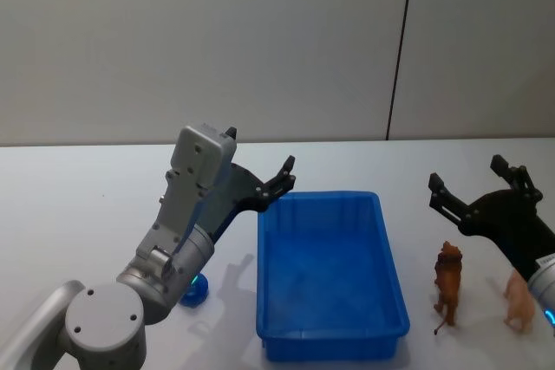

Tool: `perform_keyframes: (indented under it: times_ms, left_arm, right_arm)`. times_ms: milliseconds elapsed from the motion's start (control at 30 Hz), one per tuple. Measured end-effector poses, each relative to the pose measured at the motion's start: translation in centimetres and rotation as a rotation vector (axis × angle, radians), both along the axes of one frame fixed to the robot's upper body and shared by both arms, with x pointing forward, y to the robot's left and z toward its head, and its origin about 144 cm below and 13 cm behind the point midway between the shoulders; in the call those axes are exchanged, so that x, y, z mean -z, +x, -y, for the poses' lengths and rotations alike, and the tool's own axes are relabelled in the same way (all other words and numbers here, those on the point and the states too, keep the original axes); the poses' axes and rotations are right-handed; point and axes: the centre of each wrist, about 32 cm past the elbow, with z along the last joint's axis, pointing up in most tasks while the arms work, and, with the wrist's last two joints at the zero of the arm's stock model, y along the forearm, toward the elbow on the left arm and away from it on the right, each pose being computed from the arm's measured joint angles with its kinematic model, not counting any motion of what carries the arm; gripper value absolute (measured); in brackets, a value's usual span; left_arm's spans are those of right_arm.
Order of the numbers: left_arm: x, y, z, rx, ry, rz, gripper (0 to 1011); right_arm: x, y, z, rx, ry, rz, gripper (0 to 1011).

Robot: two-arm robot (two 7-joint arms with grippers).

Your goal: Pick up the two dolls from the table and place them into the box.

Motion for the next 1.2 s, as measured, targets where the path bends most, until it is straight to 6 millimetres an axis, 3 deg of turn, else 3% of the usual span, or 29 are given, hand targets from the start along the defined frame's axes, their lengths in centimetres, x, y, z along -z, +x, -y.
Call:
perform_keyframes:
  times_ms: [767,1200]
  left_arm:
    - [0.0,0.0,0.0,0.0,0.0,0.0,1001]
    - [0.0,0.0,0.0,0.0,0.0,0.0,1001]
  right_arm:
    - [0.0,0.0,0.0,0.0,0.0,-0.001,1001]
    - [0.5,-0.3,1.3,0.023,-0.015,-0.089,1001]
